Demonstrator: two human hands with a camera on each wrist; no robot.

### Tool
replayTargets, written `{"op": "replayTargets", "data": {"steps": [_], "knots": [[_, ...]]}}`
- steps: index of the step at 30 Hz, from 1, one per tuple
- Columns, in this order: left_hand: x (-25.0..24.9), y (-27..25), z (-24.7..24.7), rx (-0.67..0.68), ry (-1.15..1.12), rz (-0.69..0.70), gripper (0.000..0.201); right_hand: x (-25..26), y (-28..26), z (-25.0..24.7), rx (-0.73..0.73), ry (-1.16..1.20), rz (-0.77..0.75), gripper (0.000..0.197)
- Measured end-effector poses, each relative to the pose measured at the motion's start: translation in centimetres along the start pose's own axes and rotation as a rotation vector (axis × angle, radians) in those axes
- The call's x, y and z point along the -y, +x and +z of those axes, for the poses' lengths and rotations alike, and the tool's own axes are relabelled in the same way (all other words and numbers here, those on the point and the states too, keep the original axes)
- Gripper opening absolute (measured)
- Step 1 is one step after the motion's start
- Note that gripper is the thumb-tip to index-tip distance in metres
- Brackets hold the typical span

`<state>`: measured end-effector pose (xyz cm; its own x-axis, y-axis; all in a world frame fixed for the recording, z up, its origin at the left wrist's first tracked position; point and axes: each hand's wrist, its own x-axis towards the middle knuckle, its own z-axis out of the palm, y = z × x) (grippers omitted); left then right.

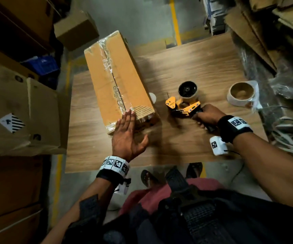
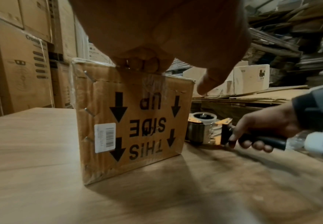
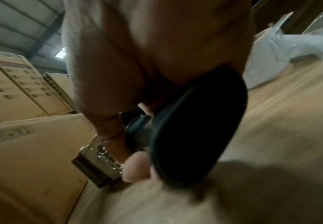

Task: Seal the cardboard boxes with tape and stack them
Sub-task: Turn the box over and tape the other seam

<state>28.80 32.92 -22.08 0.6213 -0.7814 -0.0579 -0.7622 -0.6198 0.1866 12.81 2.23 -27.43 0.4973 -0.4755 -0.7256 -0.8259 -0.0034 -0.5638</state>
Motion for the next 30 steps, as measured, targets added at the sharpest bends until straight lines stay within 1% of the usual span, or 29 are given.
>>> {"op": "replayTargets", "data": {"steps": [1, 3, 4, 5, 6, 7, 8, 9, 10, 11, 12, 13, 14, 15, 16, 17, 19, 21, 23, 26, 28, 30], "knots": [[-0.5, 0.2, -0.1, 0.006, 0.000, -0.009, 0.101, 0.0, 0.1, -0.1, -0.022, -0.048, -0.003, 0.031], [-1.2, 0.5, -0.2, 0.027, 0.016, -0.015, 0.102, 0.1, -0.2, -0.5, -0.125, -0.344, -0.038, 0.041], [-1.3, 0.6, -0.3, 0.037, 0.025, -0.014, 0.102, 0.2, -0.6, -0.4, -0.223, -0.510, -0.064, 0.043], [-1.3, 0.6, -0.4, 0.045, 0.027, -0.009, 0.102, 0.5, -1.4, -0.2, -0.322, -0.620, -0.088, 0.044], [-1.2, 0.6, -0.5, 0.052, 0.021, -0.007, 0.102, 0.9, -2.2, 0.3, -0.435, -0.676, -0.145, 0.043], [-1.1, 0.7, -0.8, 0.057, 0.015, -0.008, 0.102, 1.4, -2.8, 0.9, -0.540, -0.667, -0.267, 0.041], [-1.0, 0.7, -1.1, 0.063, 0.013, -0.007, 0.101, 2.0, -3.3, 1.7, -0.591, -0.555, -0.445, 0.040], [-1.1, 0.9, -1.5, 0.071, 0.016, -0.004, 0.101, 2.8, -3.7, 2.6, -0.547, -0.353, -0.616, 0.042], [-1.2, 1.1, -1.9, 0.079, 0.022, 0.005, 0.100, 3.6, -3.8, 3.6, -0.418, -0.132, -0.730, 0.048], [-1.2, 1.3, -2.3, 0.089, 0.033, 0.018, 0.101, 4.3, -3.7, 4.8, -0.257, 0.046, -0.769, 0.056], [-1.3, 1.5, -2.6, 0.103, 0.049, 0.033, 0.102, 4.9, -3.5, 6.3, -0.108, 0.169, -0.761, 0.061], [-1.3, 1.8, -3.0, 0.120, 0.066, 0.046, 0.103, 5.4, -3.4, 7.6, -0.011, 0.235, -0.748, 0.065], [-1.3, 2.2, -3.3, 0.134, 0.083, 0.058, 0.104, 5.8, -3.3, 9.0, 0.036, 0.275, -0.742, 0.072], [-1.4, 2.5, -3.5, 0.146, 0.100, 0.068, 0.105, 6.1, -3.3, 10.0, 0.035, 0.283, -0.736, 0.084], [-1.3, 2.8, -3.7, 0.157, 0.120, 0.079, 0.105, 6.0, -3.4, 11.0, 0.005, 0.266, -0.741, 0.096], [-1.2, 2.9, -4.0, 0.168, 0.140, 0.088, 0.105, 5.9, -3.7, 11.6, -0.035, 0.247, -0.756, 0.102], [-0.8, 3.2, -4.7, 0.193, 0.165, 0.114, 0.103, 5.5, -4.1, 12.2, -0.100, 0.274, -0.776, 0.106], [-0.2, 3.7, -5.6, 0.219, 0.192, 0.168, 0.100, 4.8, -4.2, 13.1, -0.140, 0.375, -0.748, 0.108], [0.7, 4.5, -6.8, 0.249, 0.210, 0.235, 0.095, 3.9, -3.6, 14.7, -0.182, 0.426, -0.736, 0.104], [2.4, 5.9, -8.2, 0.309, 0.209, 0.351, 0.085, 3.4, -2.6, 17.9, -0.297, 0.415, -0.747, 0.083], [3.2, 6.4, -8.4, 0.332, 0.205, 0.429, 0.079, 3.6, -2.3, 20.4, -0.411, 0.392, -0.753, 0.082], [3.6, 6.6, -8.3, 0.362, 0.208, 0.487, 0.074, 4.2, -2.1, 23.0, -0.543, 0.331, -0.719, 0.083]]}}
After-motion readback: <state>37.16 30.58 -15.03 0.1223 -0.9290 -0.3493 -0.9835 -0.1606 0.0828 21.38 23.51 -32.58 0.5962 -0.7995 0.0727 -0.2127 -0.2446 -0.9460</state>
